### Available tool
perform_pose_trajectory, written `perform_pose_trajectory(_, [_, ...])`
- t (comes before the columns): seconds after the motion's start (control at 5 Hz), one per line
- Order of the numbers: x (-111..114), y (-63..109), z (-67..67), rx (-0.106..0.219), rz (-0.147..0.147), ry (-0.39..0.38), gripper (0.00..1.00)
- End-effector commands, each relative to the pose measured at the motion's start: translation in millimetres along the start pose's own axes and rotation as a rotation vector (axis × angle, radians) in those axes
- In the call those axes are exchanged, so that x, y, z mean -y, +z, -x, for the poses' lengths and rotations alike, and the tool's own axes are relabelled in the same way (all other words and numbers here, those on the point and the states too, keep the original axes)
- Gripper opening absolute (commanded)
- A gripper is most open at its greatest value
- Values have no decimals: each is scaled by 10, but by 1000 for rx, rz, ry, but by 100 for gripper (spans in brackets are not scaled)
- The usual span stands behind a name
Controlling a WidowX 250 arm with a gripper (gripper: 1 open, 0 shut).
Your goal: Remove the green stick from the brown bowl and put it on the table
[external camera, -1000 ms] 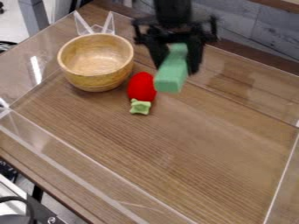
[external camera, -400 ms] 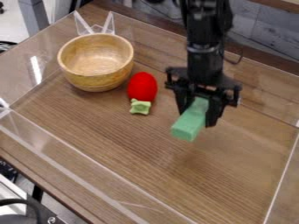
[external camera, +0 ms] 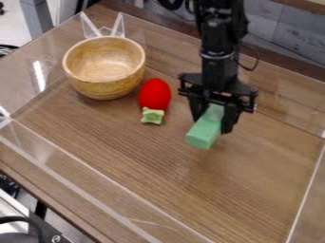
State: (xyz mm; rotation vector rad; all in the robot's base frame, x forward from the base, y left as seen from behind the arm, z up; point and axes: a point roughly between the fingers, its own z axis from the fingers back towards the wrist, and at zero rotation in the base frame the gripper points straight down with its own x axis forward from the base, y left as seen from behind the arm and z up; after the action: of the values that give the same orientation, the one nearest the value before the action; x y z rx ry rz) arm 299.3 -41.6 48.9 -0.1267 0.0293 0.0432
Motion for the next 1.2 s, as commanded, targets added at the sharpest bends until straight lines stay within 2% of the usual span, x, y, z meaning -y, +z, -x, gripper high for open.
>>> perform_pose_trajectory(0.0, [4,164,-136,52,-2,22,0])
perform_pose_trajectory(0.4, [-134,198,-215,37,-10,-58,0])
perform_pose_trajectory(1.0, [-50,251,-5,47,-13,55,0])
